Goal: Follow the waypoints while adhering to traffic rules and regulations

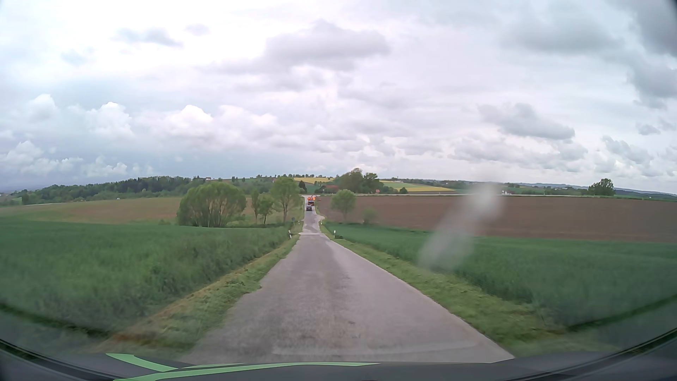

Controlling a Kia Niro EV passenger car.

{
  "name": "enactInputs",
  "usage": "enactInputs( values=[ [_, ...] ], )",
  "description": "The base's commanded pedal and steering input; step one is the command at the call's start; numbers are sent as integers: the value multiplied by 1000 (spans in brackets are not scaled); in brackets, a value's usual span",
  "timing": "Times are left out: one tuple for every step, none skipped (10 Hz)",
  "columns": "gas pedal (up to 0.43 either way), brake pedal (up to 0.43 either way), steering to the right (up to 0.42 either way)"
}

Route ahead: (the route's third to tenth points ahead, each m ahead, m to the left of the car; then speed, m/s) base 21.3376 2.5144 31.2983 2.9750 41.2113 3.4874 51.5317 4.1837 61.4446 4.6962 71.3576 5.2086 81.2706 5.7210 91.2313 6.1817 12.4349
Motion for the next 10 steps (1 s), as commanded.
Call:
enactInputs(
  values=[
    [0,0,-26],
    [0,0,-25],
    [0,0,-24],
    [0,0,-17],
    [0,0,-12],
    [0,0,-10],
    [0,0,-8],
    [0,0,-8],
    [0,0,-6],
    [0,0,-6]
  ],
)
